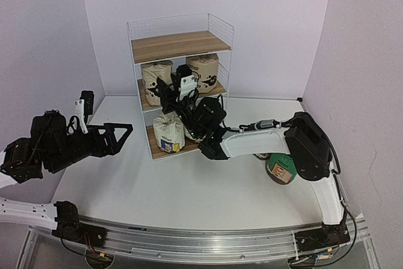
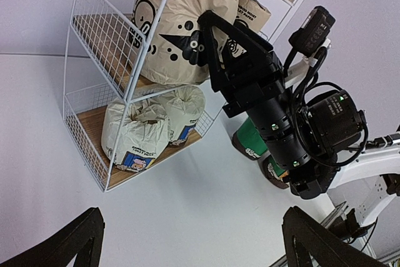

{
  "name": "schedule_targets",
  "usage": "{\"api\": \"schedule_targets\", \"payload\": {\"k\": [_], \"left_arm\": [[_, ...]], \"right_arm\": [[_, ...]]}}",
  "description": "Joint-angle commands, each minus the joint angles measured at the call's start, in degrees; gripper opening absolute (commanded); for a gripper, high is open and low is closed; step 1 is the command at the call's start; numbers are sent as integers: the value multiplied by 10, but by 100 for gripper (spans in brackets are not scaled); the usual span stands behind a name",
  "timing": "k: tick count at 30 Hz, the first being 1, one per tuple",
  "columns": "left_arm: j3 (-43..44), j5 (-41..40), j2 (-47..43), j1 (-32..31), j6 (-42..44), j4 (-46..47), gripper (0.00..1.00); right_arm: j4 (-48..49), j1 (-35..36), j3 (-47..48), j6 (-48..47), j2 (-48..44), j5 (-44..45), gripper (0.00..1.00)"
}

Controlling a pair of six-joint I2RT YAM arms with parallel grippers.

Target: Place and organize the paper towels onto the shelf

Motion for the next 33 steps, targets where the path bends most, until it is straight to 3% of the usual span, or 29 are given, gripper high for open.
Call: {"api": "schedule_targets", "payload": {"k": [1,15,27,33], "left_arm": [[0,-4,-30,0,-1,15,100],[-8,0,-40,0,5,23,100],[-18,8,-50,-1,8,27,100],[-24,11,-57,0,5,27,100]], "right_arm": [[-77,3,14,-7,46,23,43],[-79,3,8,-31,57,40,51],[-81,3,-50,-35,-12,37,58],[-105,5,-76,-18,-65,27,68]]}}
